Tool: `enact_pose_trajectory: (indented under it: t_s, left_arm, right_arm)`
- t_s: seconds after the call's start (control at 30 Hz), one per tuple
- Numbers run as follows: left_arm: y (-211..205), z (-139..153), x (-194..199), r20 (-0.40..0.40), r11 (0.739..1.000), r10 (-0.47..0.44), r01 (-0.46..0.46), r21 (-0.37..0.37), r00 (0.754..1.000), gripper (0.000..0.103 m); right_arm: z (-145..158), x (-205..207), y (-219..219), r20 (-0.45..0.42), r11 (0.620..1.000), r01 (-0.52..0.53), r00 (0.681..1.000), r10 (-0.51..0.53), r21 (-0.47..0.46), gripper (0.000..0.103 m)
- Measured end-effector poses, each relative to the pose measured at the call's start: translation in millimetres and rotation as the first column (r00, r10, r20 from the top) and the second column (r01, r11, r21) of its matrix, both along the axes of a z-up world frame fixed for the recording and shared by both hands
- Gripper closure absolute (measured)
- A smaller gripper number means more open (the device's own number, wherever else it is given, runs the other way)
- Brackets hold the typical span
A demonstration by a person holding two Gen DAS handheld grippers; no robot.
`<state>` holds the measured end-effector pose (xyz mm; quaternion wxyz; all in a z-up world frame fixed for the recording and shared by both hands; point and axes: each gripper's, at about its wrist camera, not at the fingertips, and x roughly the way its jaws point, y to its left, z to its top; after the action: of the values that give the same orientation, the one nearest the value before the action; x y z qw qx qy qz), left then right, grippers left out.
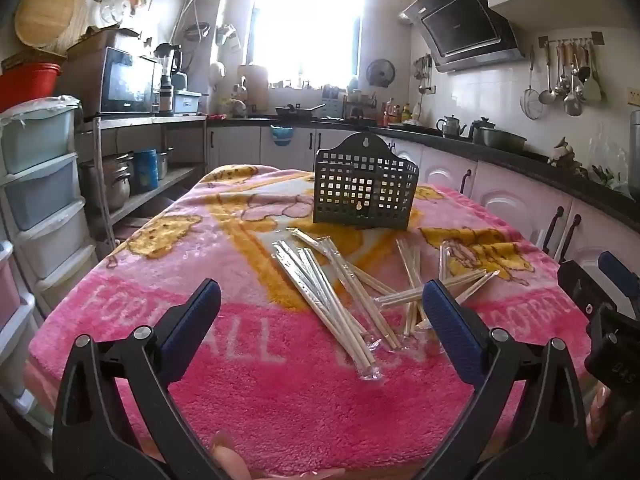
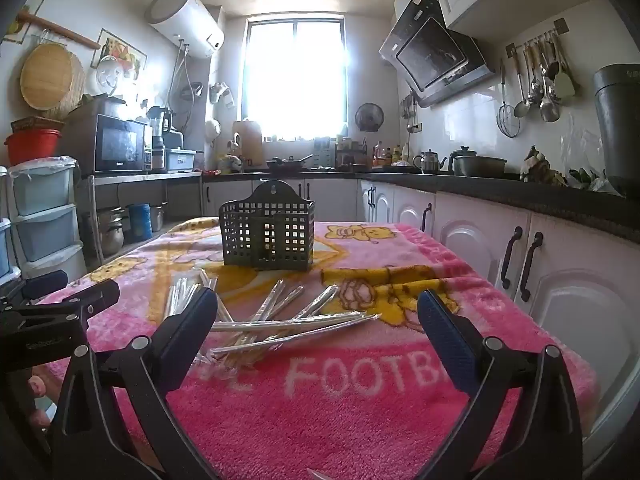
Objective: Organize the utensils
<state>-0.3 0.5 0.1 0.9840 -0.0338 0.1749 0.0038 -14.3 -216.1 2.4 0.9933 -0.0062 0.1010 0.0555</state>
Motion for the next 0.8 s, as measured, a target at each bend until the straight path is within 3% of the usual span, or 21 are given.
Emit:
enact_pose_trajectory:
  t_s: [0.8]
  left_arm:
    - [1.8, -3.2, 2.6, -0.011, 1.000, 0.005, -0.005, -0.002, 1.000, 0.010]
  right_arm:
    - [-4.1, 6.3, 0.4, -0.014, 1.000, -0.005, 1.000, 0.005, 0.016, 0.006]
